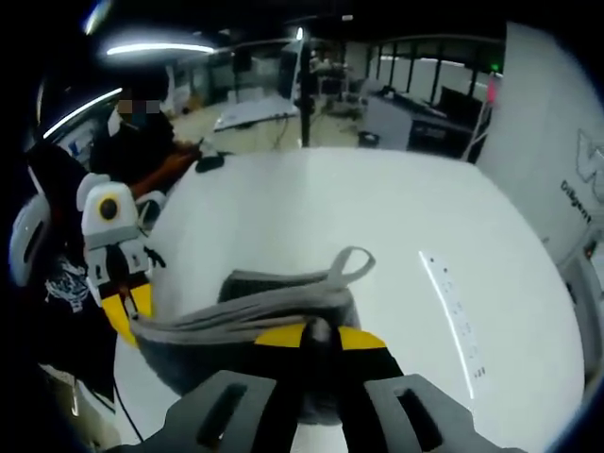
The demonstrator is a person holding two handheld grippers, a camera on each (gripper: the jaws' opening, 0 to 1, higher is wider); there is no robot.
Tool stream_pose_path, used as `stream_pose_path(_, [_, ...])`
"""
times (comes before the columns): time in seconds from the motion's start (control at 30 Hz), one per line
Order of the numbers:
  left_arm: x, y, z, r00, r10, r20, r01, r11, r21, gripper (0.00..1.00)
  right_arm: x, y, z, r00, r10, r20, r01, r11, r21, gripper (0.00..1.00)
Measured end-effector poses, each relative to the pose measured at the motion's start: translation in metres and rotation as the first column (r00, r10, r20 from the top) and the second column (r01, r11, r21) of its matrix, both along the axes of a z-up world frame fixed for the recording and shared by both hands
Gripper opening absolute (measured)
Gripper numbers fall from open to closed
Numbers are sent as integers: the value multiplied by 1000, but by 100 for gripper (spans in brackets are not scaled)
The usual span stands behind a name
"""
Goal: Open the folded towel by lifting each exposed corner and separating the folded layers until the towel lies flat within the target outline without major curled edges
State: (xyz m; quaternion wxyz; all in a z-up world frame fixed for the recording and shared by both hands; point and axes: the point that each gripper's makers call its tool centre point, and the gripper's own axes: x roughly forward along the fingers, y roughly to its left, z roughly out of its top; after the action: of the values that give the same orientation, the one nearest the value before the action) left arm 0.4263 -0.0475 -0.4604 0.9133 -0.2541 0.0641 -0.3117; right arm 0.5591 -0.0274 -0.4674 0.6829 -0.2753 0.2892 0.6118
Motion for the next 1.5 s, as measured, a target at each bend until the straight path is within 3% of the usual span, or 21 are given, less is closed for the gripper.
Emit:
stream_pose_path(0.23, [1, -8, -1, 1000, -18, 8, 18, 1000, 18, 4, 5, -7, -1, 1000, -8, -2, 8, 1000, 12, 7])
stream_pose_path(1.5, [-2, -51, -8, 997, -70, 26, 68, 994, 82, 4, -14, -56, -9, 997, -72, 2, 72, 994, 82, 7])
